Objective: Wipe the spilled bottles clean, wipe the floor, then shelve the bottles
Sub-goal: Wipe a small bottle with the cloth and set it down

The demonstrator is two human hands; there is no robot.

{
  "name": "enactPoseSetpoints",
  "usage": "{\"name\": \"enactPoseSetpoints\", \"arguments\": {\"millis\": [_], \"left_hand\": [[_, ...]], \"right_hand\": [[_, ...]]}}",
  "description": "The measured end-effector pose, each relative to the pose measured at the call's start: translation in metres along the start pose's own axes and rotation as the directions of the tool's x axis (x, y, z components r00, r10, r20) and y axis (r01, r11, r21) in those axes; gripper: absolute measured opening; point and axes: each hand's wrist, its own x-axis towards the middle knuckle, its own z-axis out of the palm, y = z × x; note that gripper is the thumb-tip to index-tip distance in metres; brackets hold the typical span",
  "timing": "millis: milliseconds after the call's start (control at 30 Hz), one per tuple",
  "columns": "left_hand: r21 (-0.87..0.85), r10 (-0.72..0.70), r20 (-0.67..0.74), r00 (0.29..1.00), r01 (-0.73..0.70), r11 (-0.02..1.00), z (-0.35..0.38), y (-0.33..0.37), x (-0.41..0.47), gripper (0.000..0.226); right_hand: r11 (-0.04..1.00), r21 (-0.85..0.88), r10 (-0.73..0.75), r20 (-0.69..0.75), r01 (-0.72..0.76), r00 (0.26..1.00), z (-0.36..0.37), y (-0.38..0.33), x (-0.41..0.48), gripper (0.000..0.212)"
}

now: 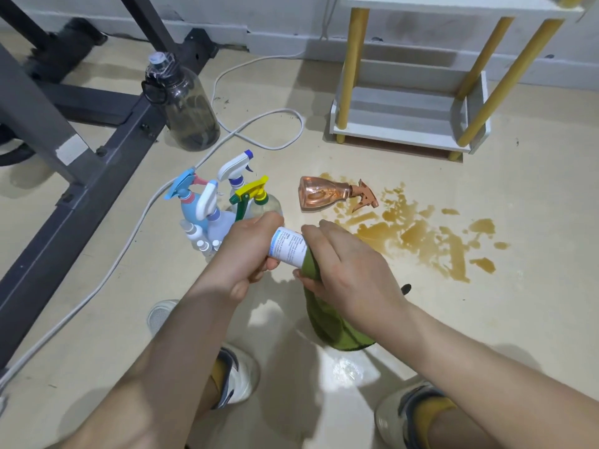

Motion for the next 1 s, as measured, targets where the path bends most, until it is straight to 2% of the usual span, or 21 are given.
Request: {"name": "enactPoseSetpoints", "arguments": {"millis": [67,133,200,267,333,400,433,467,500,533,567,600,633,700,733,800,833,867,900,933,1000], "left_hand": [[-0.035,0.017,-0.025,1.000,-0.018,0.999,0.002,0.000,-0.004,0.022],[-0.035,0.126,-0.071,0.990,-0.128,0.991,0.006,-0.003,-0.009,0.021],[-0.046,0.281,-0.084,0.956,-0.285,0.957,0.008,-0.003,-0.017,0.023],[-0.006,0.423,0.024,0.906,-0.423,0.906,0.006,0.001,-0.025,0.018],[0.027,0.470,0.217,0.855,-0.487,0.873,0.001,0.008,-0.036,0.013],[0.034,0.463,0.345,0.816,-0.504,0.863,-0.011,0.015,-0.043,0.010],[0.070,0.430,0.370,0.823,-0.487,0.871,-0.017,0.019,-0.045,0.011],[0.143,0.372,0.360,0.856,-0.444,0.884,-0.022,0.021,-0.046,0.025],[0.243,0.274,0.330,0.903,-0.362,0.900,-0.025,0.024,-0.049,0.042],[0.362,0.166,0.278,0.946,-0.264,0.894,-0.024,0.024,-0.050,0.054],[0.502,0.097,0.198,0.975,-0.186,0.845,-0.020,0.024,-0.052,0.057],[0.614,0.094,0.125,0.988,-0.151,0.774,-0.016,0.021,-0.053,0.055],[0.667,0.119,0.065,0.991,-0.132,0.733,-0.013,0.017,-0.054,0.052],[0.619,0.214,-0.002,0.977,-0.167,0.768,-0.009,0.006,-0.059,0.049],[0.540,0.280,-0.018,0.960,-0.227,0.810,-0.006,0.001,-0.063,0.046],[0.308,0.399,0.032,0.916,-0.389,0.868,-0.003,-0.003,-0.072,0.029],[0.197,0.435,0.096,0.895,-0.445,0.873,-0.002,-0.001,-0.077,0.019],[0.118,0.453,0.153,0.878,-0.472,0.874,-0.003,0.000,-0.079,0.012],[0.067,0.447,0.182,0.876,-0.465,0.883,-0.005,0.002,-0.080,0.009],[0.043,0.414,0.172,0.894,-0.427,0.903,-0.009,0.002,-0.077,0.015],[0.091,0.259,0.115,0.959,-0.270,0.959,-0.017,0.003,-0.072,0.035]], "right_hand": [[0.995,-0.088,0.042,0.005,-0.042,0.999,0.002,-0.002,0.002,0.060],[0.990,-0.102,0.113,0.111,-0.102,0.987,-0.005,-0.005,0.011,0.049],[0.967,0.170,0.124,0.348,-0.192,0.929,-0.021,0.003,0.026,0.030],[0.790,0.438,0.066,0.636,-0.430,0.769,-0.035,0.018,0.042,0.028],[0.506,0.535,-0.133,0.824,-0.677,0.551,-0.043,0.022,0.045,0.032],[0.283,0.565,-0.212,0.825,-0.775,0.524,-0.039,0.017,0.036,0.037],[0.255,0.578,-0.159,0.816,-0.775,0.556,-0.038,0.011,0.031,0.033],[0.346,0.596,-0.059,0.784,-0.725,0.617,-0.039,0.005,0.027,0.025],[0.564,0.555,0.048,0.718,-0.612,0.695,-0.040,-0.001,0.023,0.023],[0.821,0.379,0.115,0.622,-0.426,0.775,-0.042,-0.008,0.022,0.026],[0.963,0.143,0.119,0.534,-0.229,0.837,-0.043,-0.016,0.021,0.030],[0.993,-0.005,0.103,0.480,-0.115,0.871,-0.043,-0.022,0.019,0.033],[0.996,-0.017,0.088,0.458,-0.090,0.885,-0.044,-0.025,0.019,0.034],[0.957,0.191,0.072,0.576,-0.219,0.814,-0.051,-0.020,0.023,0.027],[0.869,0.327,0.048,0.690,-0.370,0.722,-0.056,-0.013,0.026,0.022],[0.571,0.474,-0.125,0.857,-0.670,0.500,-0.063,0.001,0.026,0.019],[0.434,0.491,-0.214,0.871,-0.756,0.443,-0.064,0.006,0.024,0.018],[0.374,0.499,-0.239,0.866,-0.782,0.438,-0.065,0.007,0.023,0.017],[0.401,0.512,-0.201,0.858,-0.760,0.472,-0.064,0.006,0.021,0.018],[0.523,0.509,-0.105,0.835,-0.684,0.540,-0.062,0.003,0.020,0.020],[0.882,0.328,0.033,0.673,-0.338,0.739,-0.065,-0.004,0.021,0.030]]}}
